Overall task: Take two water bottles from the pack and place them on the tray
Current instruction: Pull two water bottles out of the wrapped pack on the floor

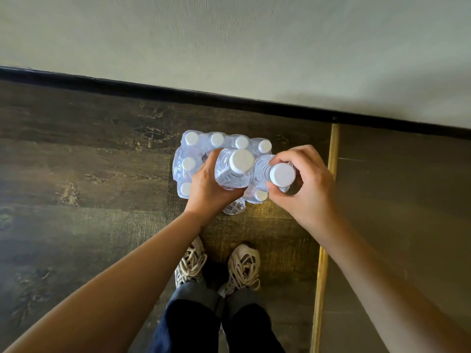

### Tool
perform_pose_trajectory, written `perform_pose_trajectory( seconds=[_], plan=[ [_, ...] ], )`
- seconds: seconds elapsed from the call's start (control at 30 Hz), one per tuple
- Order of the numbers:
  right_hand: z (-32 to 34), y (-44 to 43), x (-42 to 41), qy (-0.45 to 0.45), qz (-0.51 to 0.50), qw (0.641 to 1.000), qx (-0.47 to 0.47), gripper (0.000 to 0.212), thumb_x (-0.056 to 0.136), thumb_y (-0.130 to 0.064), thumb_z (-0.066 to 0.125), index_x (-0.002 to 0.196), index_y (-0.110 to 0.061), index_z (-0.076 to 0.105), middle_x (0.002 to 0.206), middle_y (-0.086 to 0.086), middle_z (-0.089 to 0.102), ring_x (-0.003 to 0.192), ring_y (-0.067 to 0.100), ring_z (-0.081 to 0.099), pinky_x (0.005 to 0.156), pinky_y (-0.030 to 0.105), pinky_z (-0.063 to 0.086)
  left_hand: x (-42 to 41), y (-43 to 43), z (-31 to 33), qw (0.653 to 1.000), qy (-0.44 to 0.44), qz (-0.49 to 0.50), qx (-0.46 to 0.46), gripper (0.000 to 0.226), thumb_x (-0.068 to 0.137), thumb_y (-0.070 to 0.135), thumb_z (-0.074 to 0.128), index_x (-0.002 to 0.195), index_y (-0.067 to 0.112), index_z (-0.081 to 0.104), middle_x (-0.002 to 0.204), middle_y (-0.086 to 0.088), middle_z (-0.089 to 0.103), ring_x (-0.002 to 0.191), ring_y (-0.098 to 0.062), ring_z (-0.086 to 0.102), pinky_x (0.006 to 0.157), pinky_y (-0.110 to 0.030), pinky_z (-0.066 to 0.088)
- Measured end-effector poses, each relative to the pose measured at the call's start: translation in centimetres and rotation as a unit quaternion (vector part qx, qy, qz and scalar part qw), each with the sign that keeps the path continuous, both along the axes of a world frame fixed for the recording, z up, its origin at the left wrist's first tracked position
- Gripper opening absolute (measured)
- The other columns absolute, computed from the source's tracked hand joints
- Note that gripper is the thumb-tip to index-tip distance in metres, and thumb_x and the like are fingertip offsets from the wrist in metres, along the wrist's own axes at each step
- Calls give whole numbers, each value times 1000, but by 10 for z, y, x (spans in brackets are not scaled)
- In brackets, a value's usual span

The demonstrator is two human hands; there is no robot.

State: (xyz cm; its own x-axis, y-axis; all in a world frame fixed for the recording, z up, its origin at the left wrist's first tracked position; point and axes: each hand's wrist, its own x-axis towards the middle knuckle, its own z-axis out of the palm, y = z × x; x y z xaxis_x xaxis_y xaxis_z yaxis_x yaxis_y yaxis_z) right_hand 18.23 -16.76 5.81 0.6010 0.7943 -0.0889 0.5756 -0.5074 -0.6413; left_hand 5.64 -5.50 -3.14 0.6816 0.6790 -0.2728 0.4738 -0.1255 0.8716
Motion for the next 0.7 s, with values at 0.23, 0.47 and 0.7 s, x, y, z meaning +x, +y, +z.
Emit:
perform_pose_trajectory(
  seconds=[0.23, 0.47, 0.7],
  plan=[
    [-63, -19, 3, 140, -72, 987, -23, 73, 60, -19, 85, 122, -13, 48, 124, 11, 56, 115, 22, 52, 93, 39, 50, 6, 2, 0, 1000, 9, 7, -7, 64, 60, 35, 81, 113, 32, 46, 94, 29, 53, 90, 6, 49, 67, 4, 33],
    [-90, -10, 15, 259, -83, 962, 0, 70, 57, -7, 85, 107, -38, 47, 107, -17, 55, 108, 16, 53, 98, 40, 47, 9, 9, -5, 1000, 14, 7, -24, 67, 59, 38, 83, 115, 28, 47, 97, 19, 58, 93, -4, 55, 72, -7, 38],
    [-46, 28, 14, 272, -75, 959, -13, 64, 59, -13, 84, 116, -6, 55, 115, 4, 65, 105, 12, 61, 93, 22, 48, -8, 37, 32, 997, -7, 82, -10, 67, 56, 49, 80, 111, 24, 50, 105, 7, 63, 95, -6, 59, 79, -15, 46]
  ],
)
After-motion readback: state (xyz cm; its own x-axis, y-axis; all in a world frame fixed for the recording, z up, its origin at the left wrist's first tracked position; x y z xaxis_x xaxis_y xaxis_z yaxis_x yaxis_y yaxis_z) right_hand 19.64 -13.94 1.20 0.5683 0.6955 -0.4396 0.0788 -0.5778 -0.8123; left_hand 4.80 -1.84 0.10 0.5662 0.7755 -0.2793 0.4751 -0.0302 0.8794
